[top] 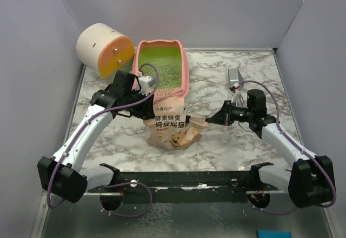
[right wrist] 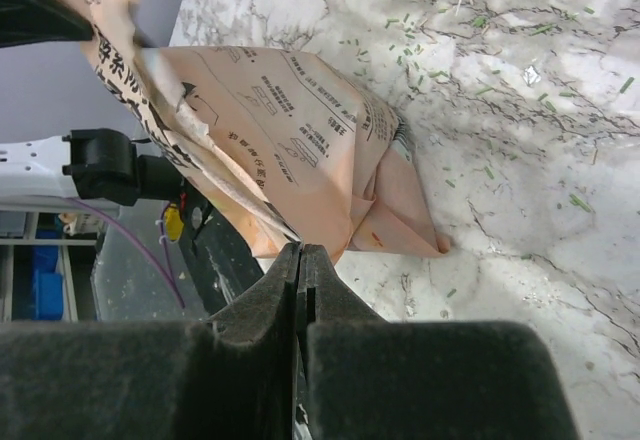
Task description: Fill the litter box with clean litter
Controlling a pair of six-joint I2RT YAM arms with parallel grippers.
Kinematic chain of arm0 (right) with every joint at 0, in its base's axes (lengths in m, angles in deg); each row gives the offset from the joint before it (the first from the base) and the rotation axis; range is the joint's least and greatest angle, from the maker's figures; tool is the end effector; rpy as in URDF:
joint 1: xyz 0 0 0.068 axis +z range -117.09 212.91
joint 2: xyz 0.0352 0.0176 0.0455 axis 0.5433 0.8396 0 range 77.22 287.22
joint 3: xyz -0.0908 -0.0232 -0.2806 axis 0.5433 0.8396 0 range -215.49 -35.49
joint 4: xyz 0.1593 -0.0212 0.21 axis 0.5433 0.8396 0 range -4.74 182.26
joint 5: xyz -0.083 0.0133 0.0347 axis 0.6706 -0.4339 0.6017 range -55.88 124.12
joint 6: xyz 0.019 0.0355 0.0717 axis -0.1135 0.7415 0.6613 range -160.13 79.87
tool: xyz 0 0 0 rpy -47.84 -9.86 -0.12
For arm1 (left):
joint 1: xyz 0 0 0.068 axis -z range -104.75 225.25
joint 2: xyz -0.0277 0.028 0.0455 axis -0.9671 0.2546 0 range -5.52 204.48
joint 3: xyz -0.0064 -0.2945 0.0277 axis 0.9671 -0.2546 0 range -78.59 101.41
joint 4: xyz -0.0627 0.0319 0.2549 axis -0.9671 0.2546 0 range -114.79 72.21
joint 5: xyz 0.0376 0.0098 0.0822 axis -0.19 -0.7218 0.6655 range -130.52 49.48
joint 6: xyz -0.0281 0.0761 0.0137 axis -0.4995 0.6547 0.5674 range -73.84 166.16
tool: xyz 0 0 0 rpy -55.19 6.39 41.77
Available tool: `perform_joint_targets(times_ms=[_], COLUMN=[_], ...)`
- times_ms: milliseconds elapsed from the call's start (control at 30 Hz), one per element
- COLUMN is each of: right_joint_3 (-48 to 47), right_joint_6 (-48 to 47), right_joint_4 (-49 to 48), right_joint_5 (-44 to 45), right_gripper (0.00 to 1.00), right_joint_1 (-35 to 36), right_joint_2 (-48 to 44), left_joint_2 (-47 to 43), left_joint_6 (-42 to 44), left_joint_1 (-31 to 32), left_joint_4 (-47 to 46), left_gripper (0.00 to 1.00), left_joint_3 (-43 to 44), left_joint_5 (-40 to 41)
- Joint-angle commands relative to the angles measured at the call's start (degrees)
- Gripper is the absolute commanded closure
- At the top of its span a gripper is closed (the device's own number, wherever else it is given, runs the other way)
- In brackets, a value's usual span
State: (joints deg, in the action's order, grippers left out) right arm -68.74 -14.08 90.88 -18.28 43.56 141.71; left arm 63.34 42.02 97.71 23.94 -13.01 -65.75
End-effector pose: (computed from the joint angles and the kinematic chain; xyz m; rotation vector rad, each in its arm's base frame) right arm 0.2191 0.0988 0.2252 -0.2394 2.2298 1.3598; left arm 0.2221 -0.1248 0.3182 0.5876 2.4348 -0.7415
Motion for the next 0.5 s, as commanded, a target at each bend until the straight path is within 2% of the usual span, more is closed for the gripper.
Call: perform_joint_targets(times_ms=[0,67,200,233,333,367,467], right_joint_3=[-0.35,-0.53,-0.75,-0.69,-0.66,-0.7,-0.82], right_joint_6=[-3.8,-4.26,-4.7,-4.59,-4.2,-4.24,-4.37], right_joint_4=[2.77,3.04,3.43,3.21,2.74,2.8,2.81], right_joint_5=[1.96,2.23,2.59,2.43,2.13,2.17,1.96], right_gripper=[0.99,0.99,0.99,0.99,0.99,0.99,0.99], right_joint_1=[-0.99,-0.99,-0.99,-0.99,-0.99,-0.99,-0.99], right_joint_2=[-0.21,-0.41,-1.3,-1.37,-1.36,-1.44,-1.55], left_joint_2=[1.84,2.55,1.31,0.49,-0.95,-0.65,1.82], left_joint_6=[0.97,0.76,0.31,0.0,-1.42,-1.61,-0.63], left_joint_1=[-1.1,-1.08,-1.05,-0.95,1.85,3.65,10.1], left_joint_4=[4.66,4.61,2.6,0.93,-3.18,-3.66,-4.58], left_gripper=[0.54,0.55,0.67,0.71,0.96,1.0,1.0], left_joint_3=[3.34,5.1,10.76,11.62,14.92,16.1,18.27], left_joint_5=[6.47,6.18,7.11,5.61,2.28,1.72,-0.15])
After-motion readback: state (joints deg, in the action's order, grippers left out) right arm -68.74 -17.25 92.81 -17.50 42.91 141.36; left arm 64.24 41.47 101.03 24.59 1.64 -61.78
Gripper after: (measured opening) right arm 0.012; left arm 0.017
